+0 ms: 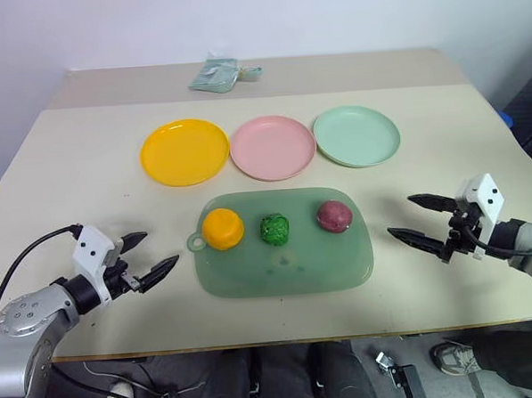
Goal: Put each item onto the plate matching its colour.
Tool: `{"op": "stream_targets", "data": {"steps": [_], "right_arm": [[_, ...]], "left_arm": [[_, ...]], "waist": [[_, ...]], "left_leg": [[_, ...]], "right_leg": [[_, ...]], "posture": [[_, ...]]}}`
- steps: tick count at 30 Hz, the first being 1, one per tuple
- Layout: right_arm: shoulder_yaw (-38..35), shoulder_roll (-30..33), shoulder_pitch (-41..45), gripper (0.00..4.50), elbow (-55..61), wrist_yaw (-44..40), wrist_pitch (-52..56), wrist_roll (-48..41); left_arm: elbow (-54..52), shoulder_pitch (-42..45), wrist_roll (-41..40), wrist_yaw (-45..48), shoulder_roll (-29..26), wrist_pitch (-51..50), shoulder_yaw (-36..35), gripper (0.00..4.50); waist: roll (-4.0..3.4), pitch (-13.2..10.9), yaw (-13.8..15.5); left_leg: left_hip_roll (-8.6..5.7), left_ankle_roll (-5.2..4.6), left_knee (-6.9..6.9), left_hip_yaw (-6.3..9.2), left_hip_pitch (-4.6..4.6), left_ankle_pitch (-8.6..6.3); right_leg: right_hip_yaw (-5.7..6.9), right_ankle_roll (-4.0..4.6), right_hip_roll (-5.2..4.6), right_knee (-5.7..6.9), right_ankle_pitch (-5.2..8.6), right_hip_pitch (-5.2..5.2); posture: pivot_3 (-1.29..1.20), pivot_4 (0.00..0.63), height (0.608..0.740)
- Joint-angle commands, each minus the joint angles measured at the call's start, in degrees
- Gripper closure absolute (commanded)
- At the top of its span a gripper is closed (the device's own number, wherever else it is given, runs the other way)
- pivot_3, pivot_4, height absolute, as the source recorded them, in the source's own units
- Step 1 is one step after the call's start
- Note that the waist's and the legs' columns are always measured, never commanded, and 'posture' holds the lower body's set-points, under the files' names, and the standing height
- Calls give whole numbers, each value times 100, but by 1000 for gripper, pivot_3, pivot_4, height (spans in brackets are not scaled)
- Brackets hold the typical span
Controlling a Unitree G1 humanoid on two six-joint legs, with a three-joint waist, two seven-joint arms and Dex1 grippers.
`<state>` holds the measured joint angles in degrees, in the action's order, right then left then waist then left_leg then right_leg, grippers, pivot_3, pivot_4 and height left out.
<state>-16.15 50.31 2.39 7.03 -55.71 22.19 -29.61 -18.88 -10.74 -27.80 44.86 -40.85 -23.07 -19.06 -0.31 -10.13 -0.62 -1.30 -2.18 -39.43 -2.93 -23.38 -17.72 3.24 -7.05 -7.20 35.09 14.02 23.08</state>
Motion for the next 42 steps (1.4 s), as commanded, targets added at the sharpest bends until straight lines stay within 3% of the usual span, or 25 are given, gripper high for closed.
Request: {"op": "stream_targets", "data": {"steps": [1, 8, 15, 21, 27, 32, 36, 39, 42], "right_arm": [[37, -43, 284, 16, 189, 161, 76, 44], [75, -179, 556, 16, 341, 548, 282, 75], [-151, -321, -52, 16, 897, 624, 286, -1], [-324, -536, -499, 16, 1343, 713, 417, -221], [-375, -511, -1063, 16, 2311, 693, 699, -571], [-288, -738, -1256, 16, 2604, 908, 696, -591], [-229, -927, -1480, 0, 2631, 984, 530, -446], [-214, -992, -1538, 0, 2572, 963, 412, -399], [-185, -1025, -1487, 0, 2460, 935, 300, -368]], "left_arm": [[-162, 72, -42, -75, 32, 22, -104, 0], [-124, 196, -81, -161, 131, 55, -107, 0], [-121, 828, -623, 535, -53, -325, 198, 0], [173, 1754, -178, 1165, -308, -99, 1205, 0], [993, 2692, 508, 1431, -158, 215, 2119, 0], [1663, 3085, 953, 1482, 19, 520, 2487, 0], [1826, 3187, 946, 1469, 167, 566, 2431, 1094], [1972, 3350, 778, 1158, 346, 451, 2097, 1238], [2534, 3983, 618, 155, 790, 312, 1431, 1238]], "waist": [[0, 0, -1], [0, 0, 20], [1, 1, 45], [0, 1, 122], [1, 1, 140], [3, 1, 139], [4, 1, 155], [4, 1, 145], [14, -5, 164]], "left_leg": [[0, 0, 0, 0, 0, 0], [-1, 0, 0, 0, -2, 1], [-2, 0, 0, -1, -2, 2], [-3, 2, -3, -5, 0, 5], [-3, 0, -5, -6, -1, 7], [-1, -2, -10, -6, 0, 7], [-1, -7, -23, -4, -1, 4], [-1, -12, -35, -2, 0, 1], [2, -12, -52, 9, -4, 1]], "right_leg": [[0, 0, 0, 0, 0, 1], [1, 0, 1, 1, 0, 2], [2, -2, 2, 2, -1, 0], [1, -2, 11, 8, -1, -1], [4, -3, 35, 10, -1, -2], [5, -4, 41, 13, -1, -4], [7, -5, 41, 15, -1, -13], [7, -6, 41, 16, -1, -19], [12, -7, 44, 26, -1, -20]], "posture": [[0, 150, 740], [0, 150, 740], [0, 150, 740], [0, 150, 740], [0, 150, 740], [0, 150, 740], [0, 150, 740], [0, 150, 740], [0, 150, 740]]}}
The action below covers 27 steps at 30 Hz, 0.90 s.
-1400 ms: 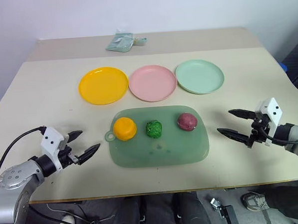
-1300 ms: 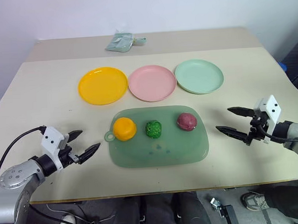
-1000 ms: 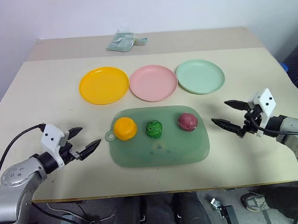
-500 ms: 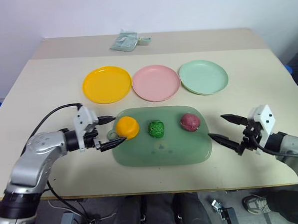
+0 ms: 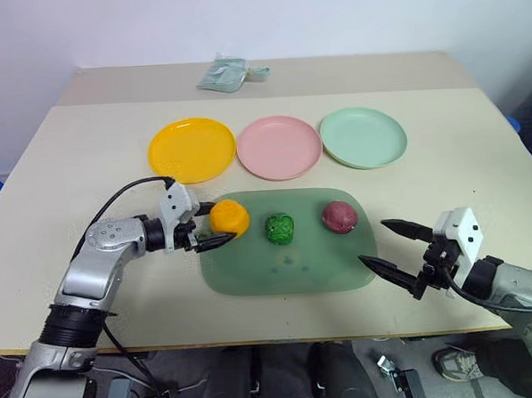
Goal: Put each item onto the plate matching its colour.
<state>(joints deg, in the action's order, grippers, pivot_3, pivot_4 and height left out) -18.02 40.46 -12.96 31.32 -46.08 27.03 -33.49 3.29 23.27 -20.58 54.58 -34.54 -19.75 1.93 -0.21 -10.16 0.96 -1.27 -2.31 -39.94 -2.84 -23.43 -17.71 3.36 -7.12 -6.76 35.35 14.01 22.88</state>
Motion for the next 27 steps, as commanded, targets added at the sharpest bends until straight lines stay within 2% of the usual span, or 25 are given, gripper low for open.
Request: {"op": "stream_targets", "data": {"steps": [1, 6, 11, 13, 15, 19, 22, 25, 27], "right_arm": [[25, -47, 92, 0, 1, -32, -200, 26], [313, -88, 440, 0, -154, -15, -181, 54], [626, -146, 880, 0, -207, 127, -65, 73], [680, -202, 1063, 0, -186, 228, 57, -44], [743, -216, 1215, 0, -92, 318, 222, -126], [1321, -331, 1778, 0, 302, 683, 539, 13], [1864, -476, 2170, 0, 374, 809, 523, 324], [2098, -654, 2446, 0, 194, 942, 460, 516], [2151, -650, 2513, 0, 142, 869, 479, 521]], "left_arm": [[615, 806, 165, -1196, 209, 77, -692, 1238], [2591, 2039, 1251, -2716, 390, 349, -486, 1238], [4493, 3024, 1424, -2962, 778, 943, -541, 1238], [4957, 3223, 1461, -2858, 841, 1139, -543, 209], [5215, 3346, 1538, -2824, 832, 1322, -533, 40], [5119, 3430, 1518, -2887, 661, 1685, -702, 40], [4557, 3191, 1451, -3033, 472, 1871, -888, 40], [3515, 2599, 1315, -2809, 323, 1710, -995, 40], [2433, 1934, 1136, -2460, 224, 1516, -983, 40]], "waist": [[9, -4, 12], [12, 0, -12], [26, -7, -1], [32, -8, -7], [32, -8, -16], [33, -9, -34], [35, -10, -32], [34, -8, -38], [34, -8, -19]], "left_leg": [[0, 0, -3, 3, -1, 0], [-5, -3, -5, 1, 6, -1], [-7, -7, -7, -4, 0, -3], [-7, -7, -8, -4, -2, -3], [-6, -7, -8, -6, -2, -2], [-1, -4, -6, -10, -2, -1], [1, 0, -6, -11, -9, 1], [-1, 0, -6, -12, -10, 0], [-2, 0, -6, -13, -10, 0]], "right_leg": [[2, 0, 1, 1, 0, -2], [4, -4, 5, 1, 0, -11], [7, -8, 6, -1, 1, -10], [7, -9, 6, -1, 0, -9], [8, -9, 6, -1, 0, -8], [7, -9, 6, 0, 0, 0], [7, -9, 6, 2, 0, 10], [6, -9, 4, 12, 0, 11], [6, -9, 1, 20, 0, 11]], "posture": [[0, 150, 740], [0, 150, 740], [0, 150, 740], [0, 150, 740], [0, 150, 740], [0, 150, 740], [0, 150, 740], [0, 150, 740], [0, 150, 740]]}}
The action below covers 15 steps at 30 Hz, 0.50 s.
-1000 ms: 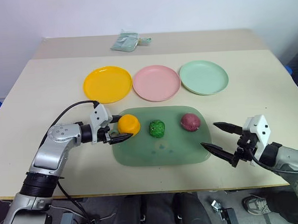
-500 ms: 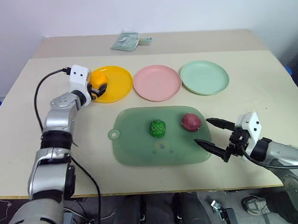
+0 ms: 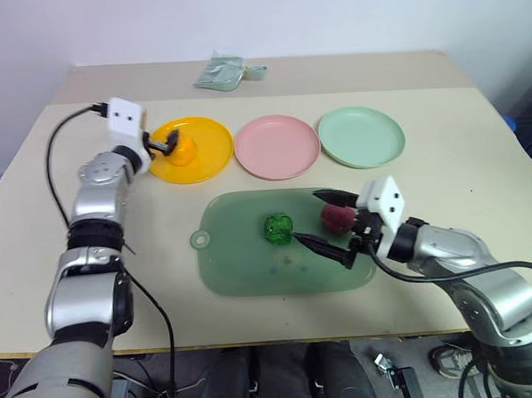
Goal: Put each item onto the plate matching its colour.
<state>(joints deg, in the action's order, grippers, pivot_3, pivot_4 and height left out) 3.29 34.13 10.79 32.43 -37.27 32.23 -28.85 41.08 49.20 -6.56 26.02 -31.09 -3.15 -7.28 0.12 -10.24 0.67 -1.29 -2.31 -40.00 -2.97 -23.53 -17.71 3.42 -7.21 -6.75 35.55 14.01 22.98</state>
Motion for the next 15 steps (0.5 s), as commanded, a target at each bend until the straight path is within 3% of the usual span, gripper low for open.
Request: {"op": "stream_targets", "data": {"steps": [1, 5, 7, 14, 15], "right_arm": [[89, 23, 176, 0, 3, -94, -38, 84], [584, 18, 491, 0, -348, -152, -93, 555], [915, -134, 744, 0, -620, -87, -37, 806], [1607, -382, 1123, 0, -1281, -9, 212, 1457], [1586, -463, 1146, 255, -1315, 4, 214, 1444]], "left_arm": [[-1976, -1083, -423, 670, -179, -238, -35, 40], [-4061, -2547, -1298, 1983, -486, -736, 159, 40], [-5168, -3485, -1627, 2821, -939, -1003, 449, 40], [-6141, -4406, -1966, 3217, -1357, -1473, 472, 40], [-6185, -4469, -1968, 3230, -1385, -1502, 452, 13]], "waist": [[-1, 1, 0], [2, 1, -14], [1, 3, -58], [-5, 3, -24], [-5, 3, -14]], "left_leg": [[-1, 0, -1, 1, 0, 0], [0, 1, -4, 6, 0, 0], [2, 2, -3, 3, 1, 0], [3, 8, 1, 5, 2, 2], [2, 8, 1, 5, 2, 2]], "right_leg": [[0, 0, -2, 0, 0, -1], [1, 1, -3, -11, 0, -3], [-1, 2, -3, -15, 0, 0], [-3, 6, -5, -12, 2, 6], [-4, 6, -5, -12, 2, 8]], "posture": [[0, 150, 740], [0, 150, 740], [0, 150, 740], [0, 150, 740], [0, 150, 740]]}}
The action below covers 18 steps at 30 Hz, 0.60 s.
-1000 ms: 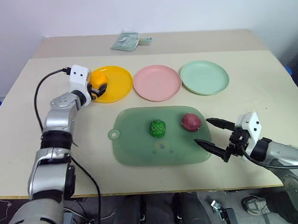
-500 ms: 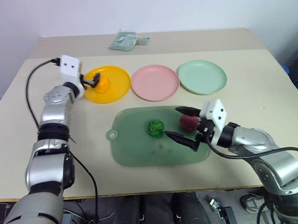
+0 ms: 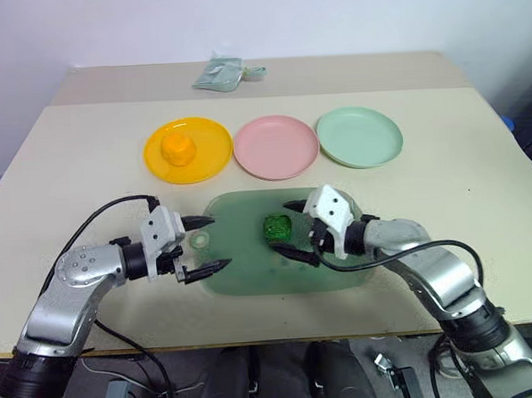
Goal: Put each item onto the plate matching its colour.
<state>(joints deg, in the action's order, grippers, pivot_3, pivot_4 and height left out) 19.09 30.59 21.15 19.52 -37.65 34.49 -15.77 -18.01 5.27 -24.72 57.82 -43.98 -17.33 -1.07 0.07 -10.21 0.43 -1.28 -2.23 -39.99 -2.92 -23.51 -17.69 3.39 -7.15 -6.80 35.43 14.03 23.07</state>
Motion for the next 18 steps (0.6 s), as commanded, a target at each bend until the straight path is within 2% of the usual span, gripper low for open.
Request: {"op": "stream_targets", "data": {"steps": [1, 5, 9, 13, 18], "right_arm": [[-18, -170, 134, 553, -12, 35, -17, 112], [-286, -318, 273, 2104, 141, 37, -144, 47], [-1159, -652, 1029, 2184, -446, 672, -119, 30], [-1744, -630, 2089, 2184, -2558, 1932, -181, 774], [-2054, -656, 2946, 2184, -5151, 2529, -1228, 1164]], "left_arm": [[-299, -126, -142, 45, -111, -92, -190, 0], [-334, -201, -133, -26, -96, -108, -212, 0], [-343, -191, -86, -182, 12, -57, -182, 0], [-475, -103, -237, -435, 238, -184, -227, 0], [-682, -120, -227, -644, 376, -295, -167, 0]], "waist": [[0, 0, 10], [-1, -1, 0], [-3, -2, -8], [0, 0, 18], [-2, -1, -41]], "left_leg": [[0, -1, 0, 0, 0, 0], [1, -1, 4, -3, -1, 0], [1, -1, 3, -5, -1, 0], [-2, 0, 2, -4, 0, 1], [-7, 0, 21, -9, 0, 1]], "right_leg": [[0, 0, 0, -1, 0, 1], [-1, 0, 4, 0, 0, 1], [-2, -1, 4, 1, -1, 2], [-1, -1, 3, 8, 0, 6], [-2, 1, 4, 2, 0, 4]], "posture": [[0, 150, 740], [0, 150, 740], [0, 150, 740], [0, 150, 740], [0, 150, 740]]}}
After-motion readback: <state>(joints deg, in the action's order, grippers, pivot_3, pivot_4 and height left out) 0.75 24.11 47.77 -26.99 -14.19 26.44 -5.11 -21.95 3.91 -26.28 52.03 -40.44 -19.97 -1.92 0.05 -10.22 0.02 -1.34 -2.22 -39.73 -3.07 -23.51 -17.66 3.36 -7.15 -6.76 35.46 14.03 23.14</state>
